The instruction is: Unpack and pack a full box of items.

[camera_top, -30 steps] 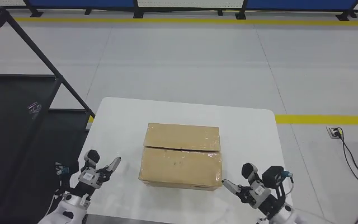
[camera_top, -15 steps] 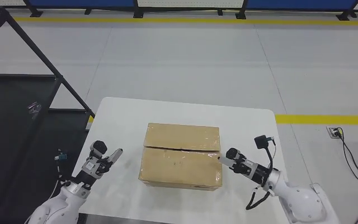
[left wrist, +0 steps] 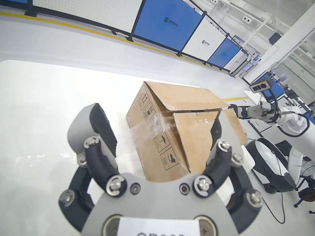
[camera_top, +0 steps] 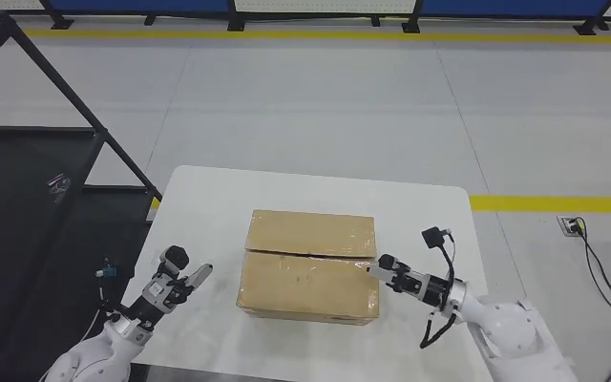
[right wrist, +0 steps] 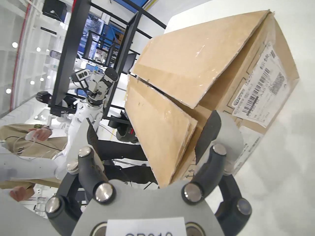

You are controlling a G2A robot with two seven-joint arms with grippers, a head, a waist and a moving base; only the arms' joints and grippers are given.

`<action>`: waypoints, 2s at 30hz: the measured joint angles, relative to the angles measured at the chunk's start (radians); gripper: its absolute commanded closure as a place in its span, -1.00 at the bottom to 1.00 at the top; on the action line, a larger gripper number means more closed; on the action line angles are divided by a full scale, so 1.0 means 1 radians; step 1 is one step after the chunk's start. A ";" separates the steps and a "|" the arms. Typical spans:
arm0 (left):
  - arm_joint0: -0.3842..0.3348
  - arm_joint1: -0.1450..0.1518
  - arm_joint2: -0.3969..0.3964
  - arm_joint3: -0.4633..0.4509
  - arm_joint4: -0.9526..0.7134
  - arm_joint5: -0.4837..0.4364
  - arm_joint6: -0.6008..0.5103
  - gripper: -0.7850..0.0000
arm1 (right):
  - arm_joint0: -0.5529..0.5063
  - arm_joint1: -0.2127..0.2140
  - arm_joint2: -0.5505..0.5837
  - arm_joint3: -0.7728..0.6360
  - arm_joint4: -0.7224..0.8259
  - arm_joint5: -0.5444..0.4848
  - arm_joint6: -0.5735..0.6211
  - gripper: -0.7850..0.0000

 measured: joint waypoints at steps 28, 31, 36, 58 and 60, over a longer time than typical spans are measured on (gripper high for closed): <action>0.018 0.027 0.040 0.025 0.189 -0.224 -0.115 -1.00 | -0.173 0.097 -0.026 -0.255 -0.013 -0.321 0.223 -1.00; 0.022 0.033 0.042 0.028 0.223 -0.261 -0.140 -1.00 | -0.180 0.112 -0.045 -0.250 -0.063 -0.344 0.200 -1.00; 0.018 0.039 0.055 0.031 0.279 -0.263 -0.160 -1.00 | -0.172 0.111 0.000 -0.207 0.021 -0.259 0.043 -1.00; -0.017 0.041 0.100 0.073 0.311 -0.223 -0.155 -1.00 | -0.101 0.096 -0.018 -0.153 0.267 0.212 -0.156 -1.00; -0.017 0.041 0.100 0.073 0.311 -0.223 -0.155 -1.00 | -0.071 0.090 -0.057 -0.129 0.255 0.266 -0.167 -1.00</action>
